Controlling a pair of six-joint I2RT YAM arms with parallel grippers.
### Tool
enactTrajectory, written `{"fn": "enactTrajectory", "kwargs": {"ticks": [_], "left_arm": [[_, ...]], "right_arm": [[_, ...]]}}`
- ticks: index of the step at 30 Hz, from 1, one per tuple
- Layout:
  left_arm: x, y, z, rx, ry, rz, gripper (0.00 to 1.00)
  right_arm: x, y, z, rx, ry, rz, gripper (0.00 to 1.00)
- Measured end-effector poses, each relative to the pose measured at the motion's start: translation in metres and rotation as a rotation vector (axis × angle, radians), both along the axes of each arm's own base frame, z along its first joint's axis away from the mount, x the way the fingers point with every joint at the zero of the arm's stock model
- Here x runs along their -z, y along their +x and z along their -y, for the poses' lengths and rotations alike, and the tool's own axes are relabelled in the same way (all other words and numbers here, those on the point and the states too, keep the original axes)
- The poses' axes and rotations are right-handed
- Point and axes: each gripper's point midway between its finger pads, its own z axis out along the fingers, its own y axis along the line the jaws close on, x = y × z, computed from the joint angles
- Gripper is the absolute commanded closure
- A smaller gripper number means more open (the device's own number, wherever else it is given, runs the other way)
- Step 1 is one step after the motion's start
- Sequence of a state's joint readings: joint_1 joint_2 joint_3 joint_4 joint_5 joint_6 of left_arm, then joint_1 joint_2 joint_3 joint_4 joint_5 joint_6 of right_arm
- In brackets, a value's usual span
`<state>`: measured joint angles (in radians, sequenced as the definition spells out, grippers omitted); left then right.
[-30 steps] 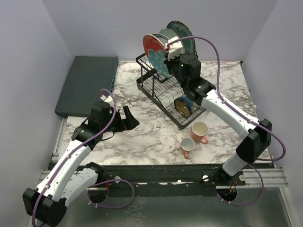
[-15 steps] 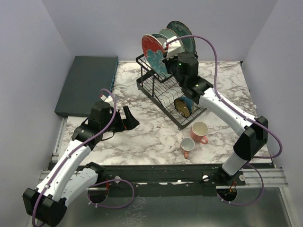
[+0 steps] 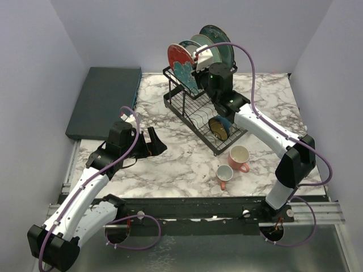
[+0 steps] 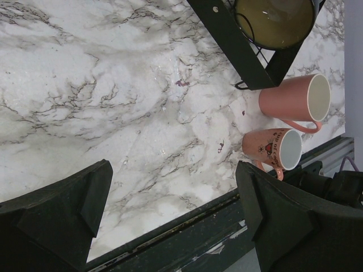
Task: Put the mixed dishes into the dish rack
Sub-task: Insert the plate into the dish rack.
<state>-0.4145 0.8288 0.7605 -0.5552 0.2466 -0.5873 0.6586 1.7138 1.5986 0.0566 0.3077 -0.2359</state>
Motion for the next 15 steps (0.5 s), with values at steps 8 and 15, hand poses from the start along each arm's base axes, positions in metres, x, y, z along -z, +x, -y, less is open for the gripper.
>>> {"fn": "enactTrajectory", "kwargs": {"ticks": [8, 15], "left_arm": [[0.0012, 0.0003, 0.0001, 0.001, 0.003, -0.004, 0.01], [0.0022, 0.0005, 0.0001, 0.001, 0.005, -0.007, 0.01]], "right_arm": [[0.0029, 0.0034, 0.0002, 0.003, 0.006, -0.004, 0.93], [0.0029, 0.0034, -0.0006, 0.001, 0.017, -0.007, 0.59]]}}
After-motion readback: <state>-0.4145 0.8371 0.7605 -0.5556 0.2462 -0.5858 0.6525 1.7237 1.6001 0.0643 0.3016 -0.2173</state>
